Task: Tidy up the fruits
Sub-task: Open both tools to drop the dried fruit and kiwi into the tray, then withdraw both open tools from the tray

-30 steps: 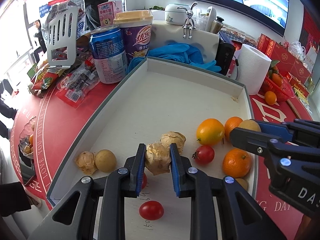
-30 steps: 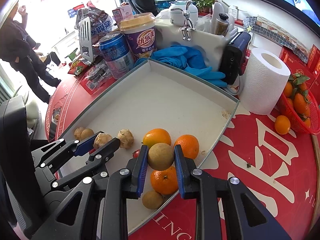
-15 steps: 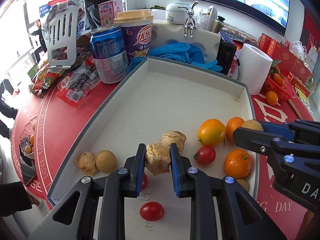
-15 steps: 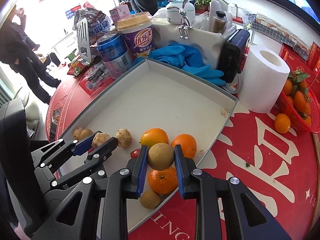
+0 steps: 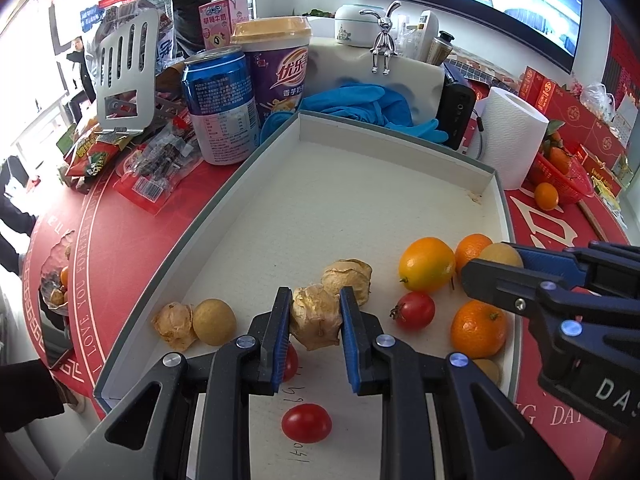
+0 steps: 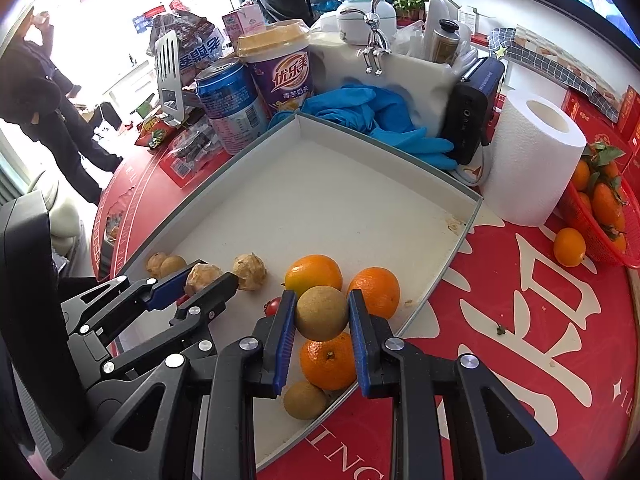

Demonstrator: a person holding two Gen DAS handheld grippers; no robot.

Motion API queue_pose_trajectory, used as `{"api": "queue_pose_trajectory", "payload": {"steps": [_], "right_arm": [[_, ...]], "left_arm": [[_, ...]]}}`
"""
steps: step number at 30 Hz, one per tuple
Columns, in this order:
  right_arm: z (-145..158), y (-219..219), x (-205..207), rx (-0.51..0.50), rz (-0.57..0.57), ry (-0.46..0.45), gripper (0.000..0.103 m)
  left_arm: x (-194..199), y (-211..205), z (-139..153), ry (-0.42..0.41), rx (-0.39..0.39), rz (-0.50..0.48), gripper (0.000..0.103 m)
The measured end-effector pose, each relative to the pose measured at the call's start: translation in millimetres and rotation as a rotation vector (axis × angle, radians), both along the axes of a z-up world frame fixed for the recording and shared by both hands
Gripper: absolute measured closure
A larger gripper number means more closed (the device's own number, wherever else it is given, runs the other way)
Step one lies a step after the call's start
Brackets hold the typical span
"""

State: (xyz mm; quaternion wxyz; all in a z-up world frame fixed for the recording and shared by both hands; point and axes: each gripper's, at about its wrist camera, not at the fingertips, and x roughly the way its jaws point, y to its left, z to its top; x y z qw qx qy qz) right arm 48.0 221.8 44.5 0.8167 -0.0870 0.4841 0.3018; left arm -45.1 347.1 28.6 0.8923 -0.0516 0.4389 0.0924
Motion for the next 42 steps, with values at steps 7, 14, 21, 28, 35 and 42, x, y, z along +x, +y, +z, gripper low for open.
{"api": "queue_pose_trajectory", "payload": {"steps": [7,14,21,28,35,42], "right_arm": [[-0.3,0.8,-0.2,-0.002,0.002,0.001,0.076],[-1.7,1.2,1.3,-0.006,0.000,0.004,0.076],[-4.2,9.0,3.6,-0.031,0.009,-0.009,0.076],[-3.0,9.3,6.3,-0.037,0.001,0.002,0.067],[18.3,0.3,0.0,-0.025,-0.019,-0.074,0.000],[20.2,-9.2,0.6,-0.059,-0.041,-0.044,0.000]], "left_arm": [[0.3,0.0,-0.1,0.001,0.000,0.001,0.077],[2.0,1.1,-4.4,0.013,-0.005,0.004,0.077],[2.4,1.6,-5.9,0.022,-0.006,0.011,0.068],[-4.9,2.5,2.8,-0.011,-0.003,0.029,0.020],[-8.0,6.1,6.4,-0.011,-0.003,0.063,0.000],[-15.2,1.1,17.1,-0.035,0.031,0.062,0.000]]}}
